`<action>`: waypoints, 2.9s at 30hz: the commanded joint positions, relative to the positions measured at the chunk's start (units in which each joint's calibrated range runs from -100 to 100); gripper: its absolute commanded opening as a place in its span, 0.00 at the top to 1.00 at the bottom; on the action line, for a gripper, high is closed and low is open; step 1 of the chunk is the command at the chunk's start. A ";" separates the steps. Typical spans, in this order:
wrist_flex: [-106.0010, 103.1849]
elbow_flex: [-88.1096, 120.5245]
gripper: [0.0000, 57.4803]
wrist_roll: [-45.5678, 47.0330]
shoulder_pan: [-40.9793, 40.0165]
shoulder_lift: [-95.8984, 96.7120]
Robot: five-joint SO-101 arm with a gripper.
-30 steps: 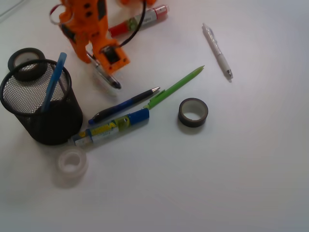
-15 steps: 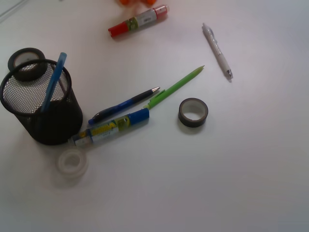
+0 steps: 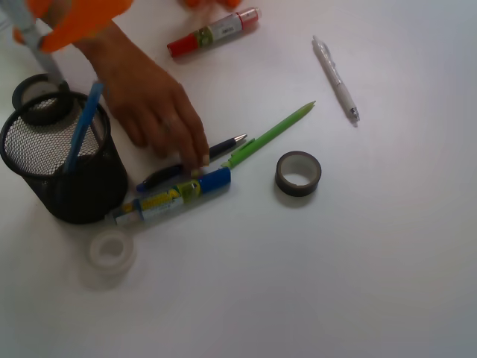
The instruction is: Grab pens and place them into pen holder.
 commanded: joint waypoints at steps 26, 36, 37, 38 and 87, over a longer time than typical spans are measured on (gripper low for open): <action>-21.24 13.07 0.63 5.71 1.09 -5.88; 37.12 13.25 0.66 26.42 -11.10 -30.02; 43.07 13.25 0.66 27.25 -11.85 -30.28; 48.75 13.16 0.66 27.94 -12.44 -30.19; 74.47 -11.39 0.99 29.84 -18.28 6.19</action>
